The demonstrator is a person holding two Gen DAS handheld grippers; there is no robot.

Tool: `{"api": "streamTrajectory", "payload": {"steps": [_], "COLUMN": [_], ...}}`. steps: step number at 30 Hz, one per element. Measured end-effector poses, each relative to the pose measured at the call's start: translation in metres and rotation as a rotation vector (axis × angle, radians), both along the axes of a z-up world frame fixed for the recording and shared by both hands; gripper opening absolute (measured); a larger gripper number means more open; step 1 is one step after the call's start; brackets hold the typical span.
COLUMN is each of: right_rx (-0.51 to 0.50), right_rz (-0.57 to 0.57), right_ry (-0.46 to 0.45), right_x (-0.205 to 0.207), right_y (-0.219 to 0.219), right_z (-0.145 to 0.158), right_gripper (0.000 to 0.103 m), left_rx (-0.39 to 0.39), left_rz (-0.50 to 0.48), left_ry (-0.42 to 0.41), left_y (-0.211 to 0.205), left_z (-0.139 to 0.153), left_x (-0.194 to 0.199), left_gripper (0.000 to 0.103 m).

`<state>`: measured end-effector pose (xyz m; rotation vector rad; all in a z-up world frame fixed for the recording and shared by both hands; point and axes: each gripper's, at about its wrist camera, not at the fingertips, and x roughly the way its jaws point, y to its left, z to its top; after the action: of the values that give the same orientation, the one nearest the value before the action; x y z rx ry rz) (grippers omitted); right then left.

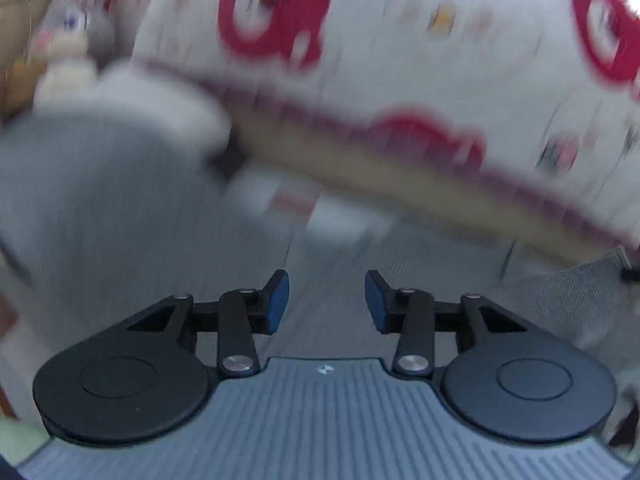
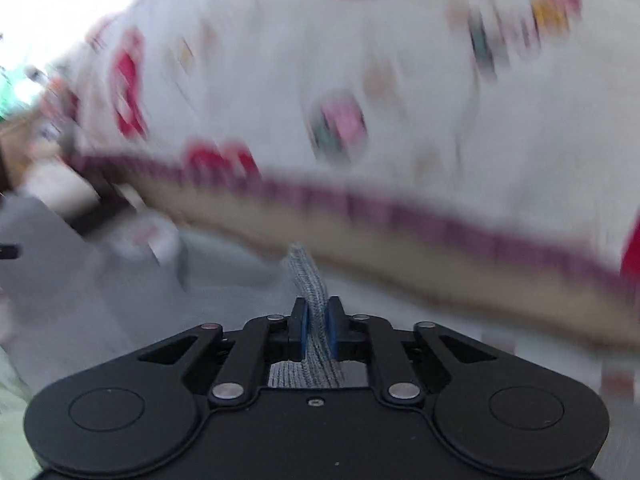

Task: Fold clothes

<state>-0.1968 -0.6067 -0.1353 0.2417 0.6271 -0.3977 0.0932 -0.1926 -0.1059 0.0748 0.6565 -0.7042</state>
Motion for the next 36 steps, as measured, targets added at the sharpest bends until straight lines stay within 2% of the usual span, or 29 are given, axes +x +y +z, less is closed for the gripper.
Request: {"api": "streamTrajectory", "payload": {"steps": [3,7,9,12,15,17,20,22,25,27,28,30,31,32,33,35,36], "right_rx": [0.1,0.22,0.244,0.272,0.298,0.241,0.155,0.184,0.228,0.311,0.37,0.503,0.561,0.594,0.589,0.509,0.485], "right_rz": [-0.058,-0.108,-0.117,-0.112,-0.102,-0.078,-0.039,-0.027,-0.008,-0.029,-0.04,-0.048,-0.045,-0.032,-0.024,-0.048,-0.064], "right_ry": [0.059,0.063,0.071,0.083,0.077,0.105,0.142,0.115,0.074,0.007,-0.032,-0.104,-0.126,-0.118,-0.087,-0.008,0.015], "right_x": [-0.002,-0.019,-0.027,-0.036,-0.037,-0.026,-0.009,-0.002,0.008,0.008,0.006,0.002,0.001,0.003,0.007,0.017,0.02], "right_y": [-0.011,-0.026,-0.031,-0.036,-0.038,-0.036,-0.035,-0.042,-0.052,-0.062,-0.068,-0.079,-0.083,-0.086,-0.086,-0.083,-0.082], "right_z": [-0.032,-0.043,-0.045,-0.051,-0.059,-0.06,-0.059,-0.059,-0.059,-0.06,-0.061,-0.063,-0.065,-0.067,-0.069,-0.072,-0.074], "right_gripper": [0.022,0.042,0.044,0.047,0.049,0.049,0.049,0.049,0.05,0.053,0.056,0.061,0.068,0.072,0.072,0.073,0.073], "left_rx": [0.114,0.127,0.135,0.157,0.213,0.215,0.185,0.157,0.117,0.115,0.122,0.162,0.191,0.245,0.272,0.296,0.315], "left_rz": [-0.01,-0.057,-0.083,-0.125,-0.137,-0.137,-0.144,-0.149,-0.138,-0.153,-0.168,-0.236,-0.276,-0.304,-0.329,-0.37,-0.364], "left_ry": [0.029,0.022,0.027,0.044,0.057,0.095,0.197,0.262,0.263,0.254,0.246,0.217,0.195,0.149,0.12,0.096,0.079], "left_y": [0.002,-0.008,-0.02,-0.046,-0.078,-0.093,-0.108,-0.117,-0.123,-0.128,-0.13,-0.136,-0.14,-0.145,-0.148,-0.153,-0.155], "left_z": [-0.04,-0.049,-0.051,-0.055,-0.062,-0.068,-0.08,-0.088,-0.091,-0.092,-0.093,-0.094,-0.095,-0.094,-0.093,-0.089,-0.088], "left_x": [0.001,0.008,0.015,0.026,0.044,0.061,0.083,0.097,0.1,0.097,0.094,0.085,0.08,0.074,0.069,0.061,0.058], "left_gripper": [0.041,0.042,0.05,0.05,0.05,0.05,0.05,0.053,0.061,0.071,0.072,0.07,0.068,0.057,0.045,0.028,0.028]}}
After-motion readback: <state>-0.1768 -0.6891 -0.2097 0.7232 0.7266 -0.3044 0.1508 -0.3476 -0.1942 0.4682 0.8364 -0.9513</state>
